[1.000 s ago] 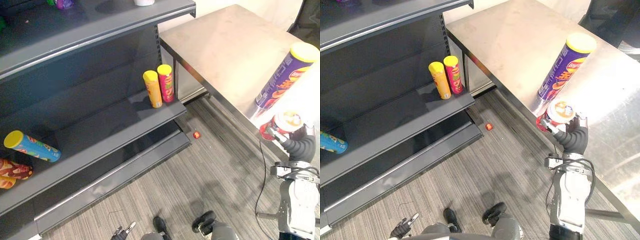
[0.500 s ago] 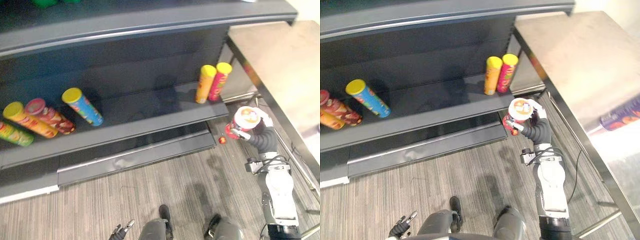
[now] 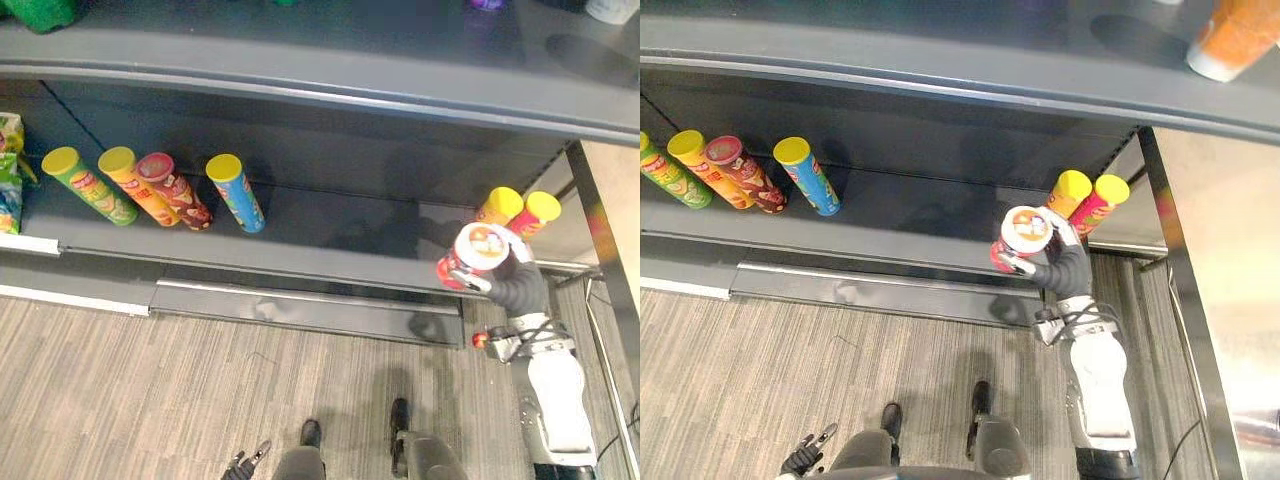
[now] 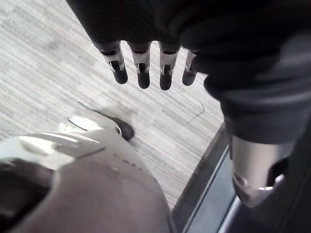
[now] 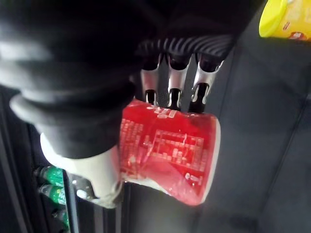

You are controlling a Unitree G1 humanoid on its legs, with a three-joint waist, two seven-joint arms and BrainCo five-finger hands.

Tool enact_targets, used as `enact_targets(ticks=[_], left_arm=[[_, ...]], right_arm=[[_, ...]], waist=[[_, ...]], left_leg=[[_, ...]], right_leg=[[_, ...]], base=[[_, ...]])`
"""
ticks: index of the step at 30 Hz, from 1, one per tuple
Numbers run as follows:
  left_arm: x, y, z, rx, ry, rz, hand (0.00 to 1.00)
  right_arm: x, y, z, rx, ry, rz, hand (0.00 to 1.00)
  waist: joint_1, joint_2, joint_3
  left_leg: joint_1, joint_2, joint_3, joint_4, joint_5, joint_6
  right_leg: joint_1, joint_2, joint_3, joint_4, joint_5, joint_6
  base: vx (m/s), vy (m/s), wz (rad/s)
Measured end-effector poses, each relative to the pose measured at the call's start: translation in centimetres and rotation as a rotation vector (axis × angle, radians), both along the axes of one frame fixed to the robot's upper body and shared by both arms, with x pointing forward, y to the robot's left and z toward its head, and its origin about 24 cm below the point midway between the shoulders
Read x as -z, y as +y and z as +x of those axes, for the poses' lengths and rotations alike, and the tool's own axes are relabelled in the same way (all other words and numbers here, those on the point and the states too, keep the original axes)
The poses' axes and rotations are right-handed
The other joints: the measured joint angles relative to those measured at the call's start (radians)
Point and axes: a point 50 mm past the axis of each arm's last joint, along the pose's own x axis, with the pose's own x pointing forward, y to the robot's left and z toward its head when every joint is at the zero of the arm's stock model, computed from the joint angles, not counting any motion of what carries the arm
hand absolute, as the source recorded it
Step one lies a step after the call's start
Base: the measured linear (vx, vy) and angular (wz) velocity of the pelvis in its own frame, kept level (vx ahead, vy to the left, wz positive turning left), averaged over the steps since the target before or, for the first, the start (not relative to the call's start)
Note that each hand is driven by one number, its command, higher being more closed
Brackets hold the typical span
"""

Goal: Put the gum and the chips on the shelf.

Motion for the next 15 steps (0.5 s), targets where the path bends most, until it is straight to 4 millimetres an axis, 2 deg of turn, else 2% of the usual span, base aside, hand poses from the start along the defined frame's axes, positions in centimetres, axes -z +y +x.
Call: enact_targets(ticks=[1, 2, 3, 7, 10, 15], left_arm=[[0.0, 0.1, 0.2, 0.003, -0.003, 0.002, 0.0], [-0.1, 0.1, 0.5, -0.004, -0.01, 0.002, 0.0], [-0.1, 0.0, 0.6, -0.007, -0.011, -0.001, 0.0], [0.1, 0.0, -0.3, 0.01, 0.024, 0.012, 0.0], [0.2, 0.0, -0.9, 0.034, 0.046, 0.022, 0.0], [0.2, -0.1, -0.9, 0.05, 0.053, 0.029, 0.0]], right_arm=[[0.1, -0.3, -0.1, 0.015, 0.004, -0.001, 1.0], [0.4, -0.6, -0.4, 0.031, 0.019, 0.001, 1.0], [0.6, -0.9, -0.6, 0.049, 0.029, 0.002, 1.0], [1.1, -0.2, -0.7, 0.053, 0.041, 0.053, 1.0], [1.5, -0.2, -0.9, 0.06, 0.057, 0.062, 1.0], [2.1, -0.5, -1.3, 0.085, 0.085, 0.06, 1.0]], waist=[[-0.004, 0.0, 0.0], [-0.008, 0.002, -0.001], [-0.01, 0.007, -0.006], [0.002, -0.003, -0.025], [0.001, -0.001, -0.061], [-0.004, 0.004, -0.083]], left_leg=[[-0.002, 0.01, 0.051, -0.012, 0.012, 0.007], [-0.001, 0.038, 0.177, -0.019, 0.033, 0.011], [0.002, 0.052, 0.252, -0.025, 0.054, 0.001], [0.017, 0.016, 0.265, -0.052, 0.069, 0.009], [0.019, 0.01, 0.28, -0.074, 0.075, 0.007], [0.055, 0.011, 0.308, -0.124, 0.093, 0.001]], right_leg=[[0.011, -0.006, -0.027, -0.009, -0.001, -0.001], [0.028, -0.016, -0.061, -0.02, -0.001, 0.0], [0.035, -0.024, -0.085, -0.025, -0.001, 0.0], [0.067, -0.049, -0.093, -0.071, 0.016, 0.024], [0.063, -0.049, -0.081, -0.097, 0.032, 0.027], [0.061, -0.039, -0.054, -0.101, 0.036, 0.026]], base=[[0.04, -0.045, 0.93], [0.02, 0.012, 0.85], [0.03, 0.051, 0.78], [0.02, 0.076, 0.22], [0.01, 0.037, -0.12], [0.0, -0.013, -0.17]])
